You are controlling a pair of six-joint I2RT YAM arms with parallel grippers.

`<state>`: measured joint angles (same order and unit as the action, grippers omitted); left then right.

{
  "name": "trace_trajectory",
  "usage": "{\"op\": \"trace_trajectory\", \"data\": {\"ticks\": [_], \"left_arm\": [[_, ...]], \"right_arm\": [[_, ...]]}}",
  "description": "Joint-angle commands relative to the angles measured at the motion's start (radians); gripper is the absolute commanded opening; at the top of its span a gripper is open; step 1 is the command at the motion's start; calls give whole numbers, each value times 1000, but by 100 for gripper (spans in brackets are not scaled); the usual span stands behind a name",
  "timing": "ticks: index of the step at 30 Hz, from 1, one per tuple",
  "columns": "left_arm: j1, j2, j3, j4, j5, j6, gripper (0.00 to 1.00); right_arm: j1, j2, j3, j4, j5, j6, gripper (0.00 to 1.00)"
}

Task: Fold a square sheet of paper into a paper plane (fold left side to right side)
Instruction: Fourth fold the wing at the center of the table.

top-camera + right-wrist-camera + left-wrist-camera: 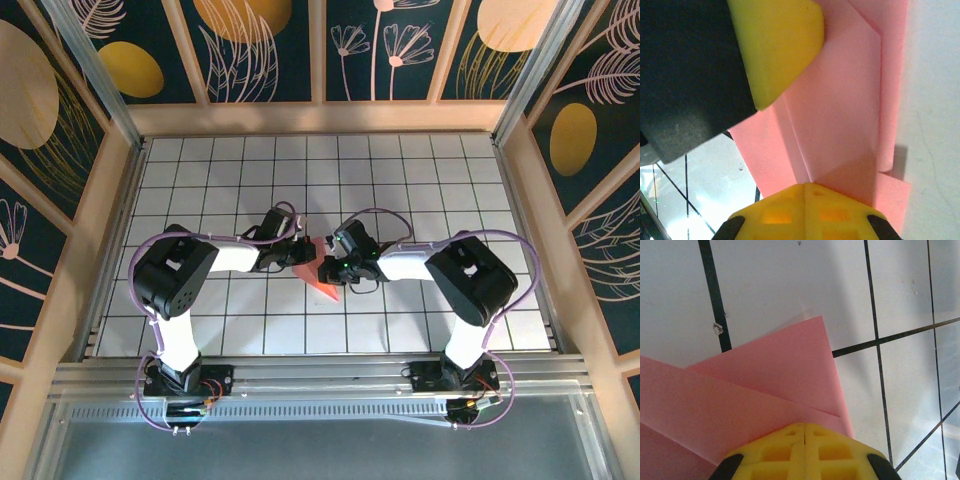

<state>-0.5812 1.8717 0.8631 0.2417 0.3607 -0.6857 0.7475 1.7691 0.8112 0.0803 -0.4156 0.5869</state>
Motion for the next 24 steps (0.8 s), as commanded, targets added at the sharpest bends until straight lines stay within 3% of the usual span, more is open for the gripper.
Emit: {"op": "trace_trajectory", "data": {"ticks": [1,24], "left_arm": [[7,47,-1,-81,-80,-7,0],[7,50,11,-90,-84,-4,0]], "right_arm": [[18,-18,-58,-125,0,19,0],[22,-139,-194,-109,-31,72,0]]}}
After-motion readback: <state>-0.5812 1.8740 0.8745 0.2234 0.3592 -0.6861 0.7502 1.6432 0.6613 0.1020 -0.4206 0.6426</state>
